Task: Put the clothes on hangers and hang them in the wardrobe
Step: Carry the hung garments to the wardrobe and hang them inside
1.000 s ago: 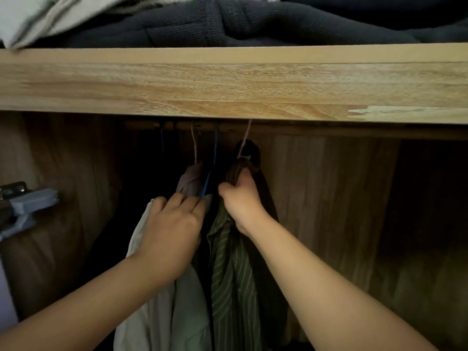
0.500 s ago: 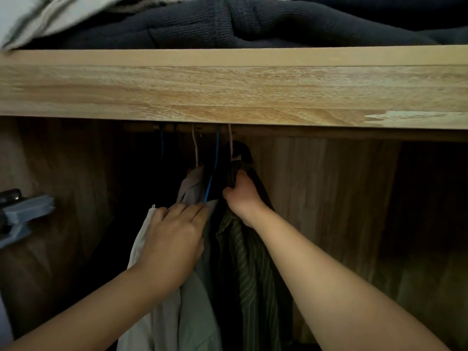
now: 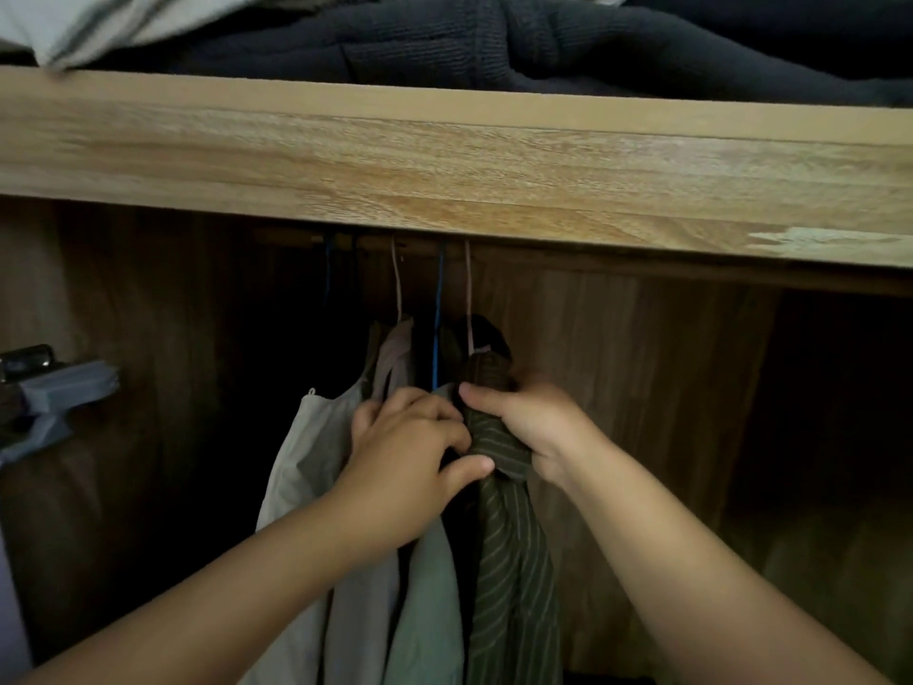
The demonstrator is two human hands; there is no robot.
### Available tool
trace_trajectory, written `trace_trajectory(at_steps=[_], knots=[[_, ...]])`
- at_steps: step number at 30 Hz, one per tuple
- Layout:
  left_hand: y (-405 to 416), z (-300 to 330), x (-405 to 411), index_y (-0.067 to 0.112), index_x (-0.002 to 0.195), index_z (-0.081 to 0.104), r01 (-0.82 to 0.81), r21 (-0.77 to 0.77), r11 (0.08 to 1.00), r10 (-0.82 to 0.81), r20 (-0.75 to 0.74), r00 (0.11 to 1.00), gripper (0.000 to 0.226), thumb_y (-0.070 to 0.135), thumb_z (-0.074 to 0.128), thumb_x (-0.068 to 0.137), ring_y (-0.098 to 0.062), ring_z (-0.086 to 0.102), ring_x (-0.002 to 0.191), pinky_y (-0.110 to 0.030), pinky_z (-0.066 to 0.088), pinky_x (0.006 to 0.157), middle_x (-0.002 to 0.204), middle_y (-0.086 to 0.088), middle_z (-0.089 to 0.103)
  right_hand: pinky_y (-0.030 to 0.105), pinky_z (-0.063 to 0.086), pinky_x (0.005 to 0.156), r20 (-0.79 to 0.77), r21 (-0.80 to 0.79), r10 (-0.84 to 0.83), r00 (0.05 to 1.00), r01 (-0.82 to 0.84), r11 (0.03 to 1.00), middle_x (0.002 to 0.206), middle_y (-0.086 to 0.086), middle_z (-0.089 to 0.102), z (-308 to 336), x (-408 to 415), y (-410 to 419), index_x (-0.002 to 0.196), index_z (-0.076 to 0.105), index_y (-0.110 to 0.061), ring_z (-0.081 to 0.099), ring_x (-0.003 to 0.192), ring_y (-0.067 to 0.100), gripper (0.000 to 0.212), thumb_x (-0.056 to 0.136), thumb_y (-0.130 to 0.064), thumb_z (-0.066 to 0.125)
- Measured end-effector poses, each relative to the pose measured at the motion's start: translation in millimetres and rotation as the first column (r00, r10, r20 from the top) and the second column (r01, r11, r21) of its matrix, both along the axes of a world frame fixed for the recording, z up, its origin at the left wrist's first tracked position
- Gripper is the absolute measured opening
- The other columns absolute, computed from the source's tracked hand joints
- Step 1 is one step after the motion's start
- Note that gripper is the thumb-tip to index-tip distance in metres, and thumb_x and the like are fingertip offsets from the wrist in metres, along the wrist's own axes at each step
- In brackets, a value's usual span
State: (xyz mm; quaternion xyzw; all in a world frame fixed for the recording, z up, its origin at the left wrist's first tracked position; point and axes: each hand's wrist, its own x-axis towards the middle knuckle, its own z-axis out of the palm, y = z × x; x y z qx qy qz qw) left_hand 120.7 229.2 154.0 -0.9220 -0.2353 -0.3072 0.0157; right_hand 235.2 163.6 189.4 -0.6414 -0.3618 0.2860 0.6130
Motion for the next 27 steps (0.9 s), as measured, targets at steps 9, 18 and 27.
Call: trace_trajectory(at_steps=[9, 18, 27], knots=[[15, -4, -15, 0.024, 0.084, 0.052, 0.218, -0.153, 0.964, -0.149, 0.365, 0.919, 0.037, 0.048, 0.026, 0.075, -0.019, 0.057, 0.092, -0.037, 0.039, 0.079, 0.088, 0.005, 0.058, 0.015, 0.038, 0.050, 0.510, -0.032, 0.165, 0.844, -0.173, 0.984, 0.064, 0.002, 0.058, 54, -32, -5, 0.086, 0.068, -0.012, 0.053, 0.058, 0.011, 0.025, 0.096, -0.018, 0.046], [8, 0, -16, 0.033, 0.118, 0.055, 0.044, -0.097, 0.994, -0.023, 0.202, 0.979, 0.078, 0.074, 0.018, 0.063, -0.009, 0.039, 0.118, -0.027, 0.025, 0.089, 0.121, 0.014, 0.052, 0.035, 0.047, 0.098, 0.487, 0.198, -0.209, 0.848, 0.126, 0.972, 0.124, 0.005, 0.057, -25, -28, -14, 0.132, 0.039, -0.025, 0.057, 0.109, 0.018, 0.047, 0.092, -0.005, 0.051], [13, 28, 9, 0.025, 0.126, 0.044, 0.021, -0.185, 0.982, -0.003, 0.094, 0.996, 0.035, 0.029, 0.050, 0.092, -0.014, 0.042, 0.125, -0.031, 0.023, 0.094, 0.124, 0.008, 0.056, 0.036, 0.049, 0.087, 0.108, -0.206, 0.095, 0.990, -0.071, 0.976, 0.115, 0.009, 0.066, -29, -23, -44, 0.123, 0.057, -0.010, 0.061, 0.108, 0.024, 0.034, 0.090, -0.022, 0.060]])
